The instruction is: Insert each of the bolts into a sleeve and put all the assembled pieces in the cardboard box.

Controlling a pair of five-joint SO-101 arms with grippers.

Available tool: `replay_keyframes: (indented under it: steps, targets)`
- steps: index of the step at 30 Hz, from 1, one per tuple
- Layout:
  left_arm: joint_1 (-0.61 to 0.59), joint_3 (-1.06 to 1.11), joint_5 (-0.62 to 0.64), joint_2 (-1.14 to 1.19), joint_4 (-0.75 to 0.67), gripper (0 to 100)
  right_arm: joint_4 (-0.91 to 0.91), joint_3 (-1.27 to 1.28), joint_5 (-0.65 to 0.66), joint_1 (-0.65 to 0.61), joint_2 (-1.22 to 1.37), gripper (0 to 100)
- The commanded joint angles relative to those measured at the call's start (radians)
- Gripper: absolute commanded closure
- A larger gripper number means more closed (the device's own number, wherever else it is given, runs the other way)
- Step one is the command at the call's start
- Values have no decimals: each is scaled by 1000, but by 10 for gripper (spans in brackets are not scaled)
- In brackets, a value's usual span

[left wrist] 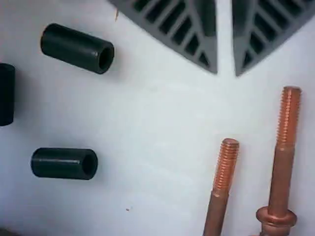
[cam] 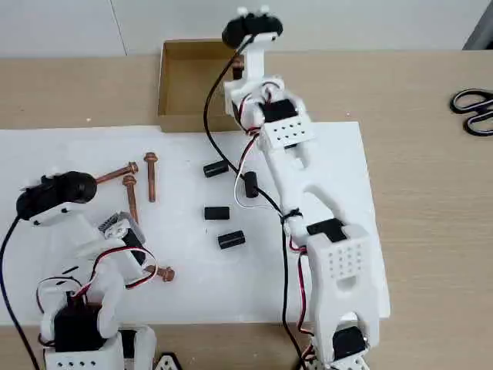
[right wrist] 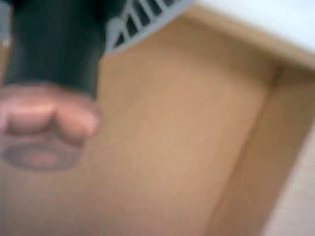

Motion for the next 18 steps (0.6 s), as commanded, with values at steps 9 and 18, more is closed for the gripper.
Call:
replay_keyframes:
  steps: [9, 18]
  targets:
    - [-5, -8, -2, -5, 26, 993, 31, -235, 9, -30, 134, 848]
    - [2, -5, -2, -5, 21, 993, 232, -459, 12, -30, 134, 721]
